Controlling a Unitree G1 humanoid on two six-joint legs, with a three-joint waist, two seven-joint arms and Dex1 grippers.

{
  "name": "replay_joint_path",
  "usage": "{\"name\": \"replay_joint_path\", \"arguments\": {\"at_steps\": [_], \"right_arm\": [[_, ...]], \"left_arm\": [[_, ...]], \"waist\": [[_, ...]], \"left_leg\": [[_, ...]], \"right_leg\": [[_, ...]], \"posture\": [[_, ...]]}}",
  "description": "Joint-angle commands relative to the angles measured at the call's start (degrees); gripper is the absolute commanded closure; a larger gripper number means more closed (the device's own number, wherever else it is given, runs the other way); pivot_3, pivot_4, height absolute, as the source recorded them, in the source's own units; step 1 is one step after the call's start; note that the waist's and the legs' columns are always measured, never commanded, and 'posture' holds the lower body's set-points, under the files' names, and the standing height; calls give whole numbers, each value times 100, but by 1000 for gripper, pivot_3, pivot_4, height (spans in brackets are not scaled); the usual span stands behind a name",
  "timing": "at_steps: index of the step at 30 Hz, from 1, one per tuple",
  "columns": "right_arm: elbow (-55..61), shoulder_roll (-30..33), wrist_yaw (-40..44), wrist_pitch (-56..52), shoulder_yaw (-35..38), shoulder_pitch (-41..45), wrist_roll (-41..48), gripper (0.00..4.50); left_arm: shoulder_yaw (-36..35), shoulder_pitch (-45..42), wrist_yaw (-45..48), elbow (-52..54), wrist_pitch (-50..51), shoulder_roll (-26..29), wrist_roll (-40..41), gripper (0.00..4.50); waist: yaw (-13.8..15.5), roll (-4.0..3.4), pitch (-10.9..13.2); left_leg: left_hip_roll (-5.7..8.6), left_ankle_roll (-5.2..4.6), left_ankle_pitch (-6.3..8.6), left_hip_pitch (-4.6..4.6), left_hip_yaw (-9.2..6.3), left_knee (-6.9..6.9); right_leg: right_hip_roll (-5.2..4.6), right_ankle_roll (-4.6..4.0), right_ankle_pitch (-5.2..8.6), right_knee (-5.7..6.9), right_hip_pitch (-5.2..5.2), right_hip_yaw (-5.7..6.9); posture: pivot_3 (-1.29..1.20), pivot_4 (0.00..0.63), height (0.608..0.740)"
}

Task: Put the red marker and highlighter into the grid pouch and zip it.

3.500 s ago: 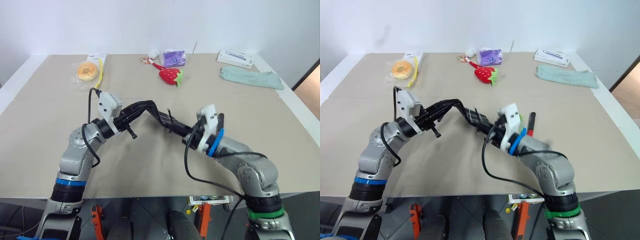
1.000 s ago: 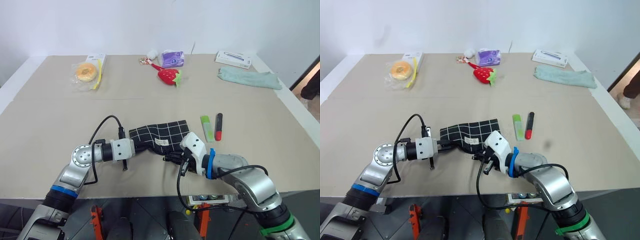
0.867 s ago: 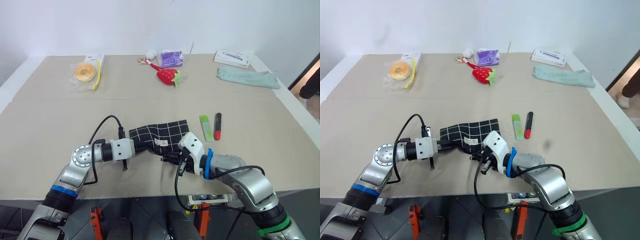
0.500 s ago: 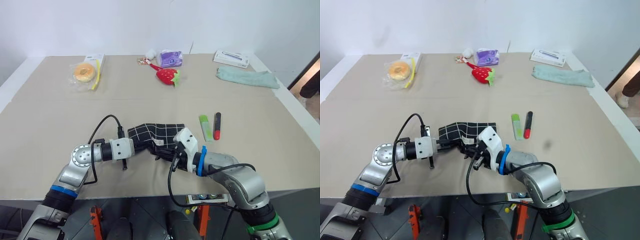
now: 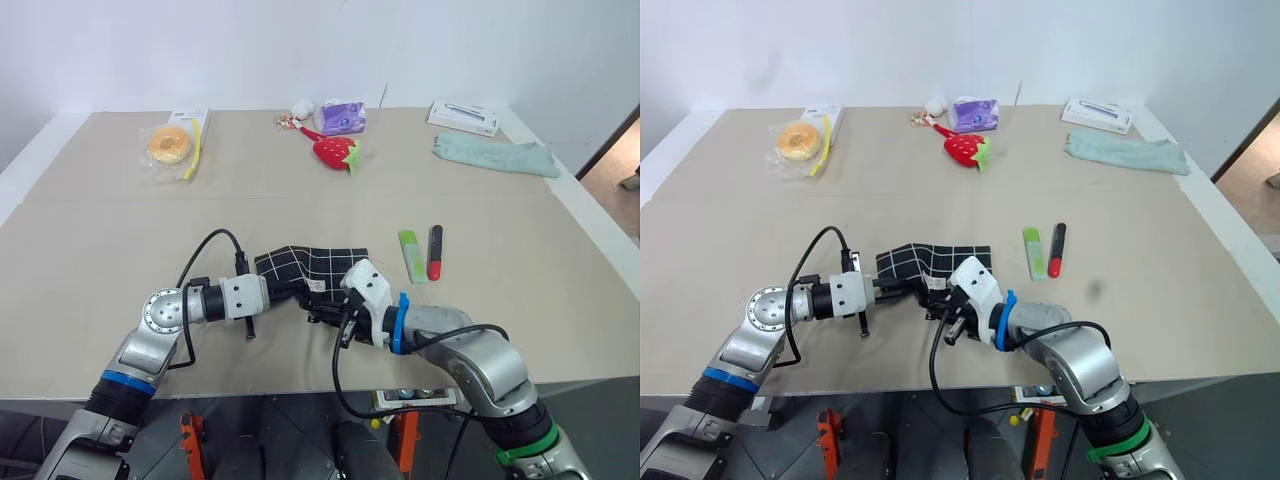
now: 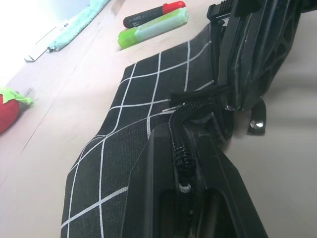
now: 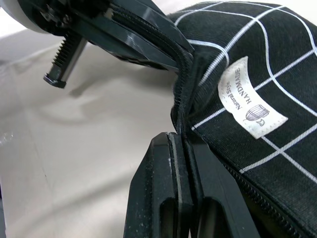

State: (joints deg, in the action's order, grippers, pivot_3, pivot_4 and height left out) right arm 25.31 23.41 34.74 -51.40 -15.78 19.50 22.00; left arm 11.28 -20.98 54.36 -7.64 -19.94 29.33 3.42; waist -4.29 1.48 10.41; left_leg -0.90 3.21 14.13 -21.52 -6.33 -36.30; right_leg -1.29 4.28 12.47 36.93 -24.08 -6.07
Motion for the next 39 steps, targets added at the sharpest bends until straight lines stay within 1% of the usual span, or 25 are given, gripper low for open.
{"name": "replay_joint_path", "arguments": {"at_steps": [1, 4, 8, 13, 17, 18, 19, 20, 25, 27, 31, 33, 35, 37, 39], "right_arm": [[336, -412, 134, 174, 110, 112, 474, 4473], [416, -606, 143, 38, 313, 150, 676, 4473], [398, -643, 138, 23, 371, 161, 700, 4473], [383, -251, 237, 176, 385, -62, 520, 4473], [414, 57, 358, 260, 617, -176, 615, 4473], [411, 119, 385, 275, 690, -183, 644, 4131], [417, 184, 422, 259, 778, -184, 706, 3680], [484, 291, 511, 222, 898, -213, 826, 3379], [627, 721, 812, 182, 1542, -300, 1357, 894], [565, 763, 766, 286, 1745, -291, 1424, 70], [302, 759, 577, 431, 2057, -192, 1412, 70], [107, 949, 577, 619, 2094, -160, 1175, 70], [-376, 1221, 300, 835, 2203, 3, 684, 70], [-715, 1475, 12, 711, 2293, 117, 406, 70], [-860, 1663, -108, 572, 2267, 138, 250, 70]], "left_arm": [[24, 11, -37, 209, 6, -29, 32, 4500], [24, 30, -34, 233, 22, -22, 39, 4500], [24, 19, -24, 236, 39, -40, 38, 4500], [6, -4, -5, 201, 30, -22, 46, 4500], [4, -1, 5, 205, 34, -5, 57, 4500], [7, -2, 7, 200, 33, -2, 61, 4500], [10, -9, 9, 192, 34, 1, 65, 4500], [13, -16, 12, 187, 36, 2, 71, 4500], [-13, -93, 28, 120, 66, 11, 123, 4500], [-26, -121, 37, 99, 73, 14, 138, 4500], [-49, -144, 47, 86, 90, 10, 174, 4500], [-59, -144, 58, 102, 117, 5, 221, 4500], [-209, -182, 31, 337, 510, -120, 648, 4500], [-378, -258, 11, 621, 1061, -224, 1135, 4500], [-472, -302, -1, 794, 1396, -247, 1371, 4500]], "waist": [[-1, 0, 0], [-1, 0, 0], [2, 0, 0], [2, 0, 0], [4, 0, 0], [5, 0, 0], [5, 0, 0], [5, 0, 0], [8, 0, 1], [7, 0, 1], [7, 0, 1], [7, 0, 1], [12, 0, 1], [15, 2, 3], [17, 2, 3]], "left_leg": [[0, 0, 0, 0, 0, 0], [0, 0, 0, -1, -1, 0], [2, 0, 0, -1, -1, 0], [2, 0, 0, -1, -1, 0], [3, 0, 0, -3, -1, 0], [3, 0, 0, -3, -1, 0], [3, 0, 0, -3, -1, 0], [2, 0, 0, -3, -1, 0], [3, 0, 0, -4, -1, 0], [3, 0, 0, -3, -1, 0], [1, 0, 0, -2, -1, 0], [3, 0, 0, -2, 0, -1], [5, 0, 0, -3, 1, -2], [9, 1, 0, -6, 2, -5], [9, 1, 0, -9, 1, -6]], "right_leg": [[0, 0, 0, 0, 0, 0], [0, 0, 0, 0, -1, 0], [-2, 0, 0, 0, 0, 0], [-2, 0, 0, 0, 0, 1], [-3, 1, 1, 0, 0, 0], [-3, 1, 0, 0, 0, 1], [-2, 1, 0, 0, 0, 0], [-2, 0, 0, 0, 0, 1], [-3, 1, 1, -1, 0, 0], [-2, 1, 1, -1, 1, 0], [0, 0, 0, 0, 0, 0], [-2, 1, 0, 0, 2, -1], [-5, 2, 0, 0, 2, -3], [-9, 2, -1, -1, 1, -4], [-8, 4, -1, 0, 0, -3]], "posture": [[0, 150, 740], [0, 150, 740], [0, 150, 740], [0, 150, 740], [0, 150, 740], [0, 150, 740], [0, 150, 740], [0, 150, 740], [0, 150, 740], [0, 150, 740], [0, 150, 740], [0, 150, 740], [0, 150, 740], [0, 150, 740], [0, 150, 740]]}}
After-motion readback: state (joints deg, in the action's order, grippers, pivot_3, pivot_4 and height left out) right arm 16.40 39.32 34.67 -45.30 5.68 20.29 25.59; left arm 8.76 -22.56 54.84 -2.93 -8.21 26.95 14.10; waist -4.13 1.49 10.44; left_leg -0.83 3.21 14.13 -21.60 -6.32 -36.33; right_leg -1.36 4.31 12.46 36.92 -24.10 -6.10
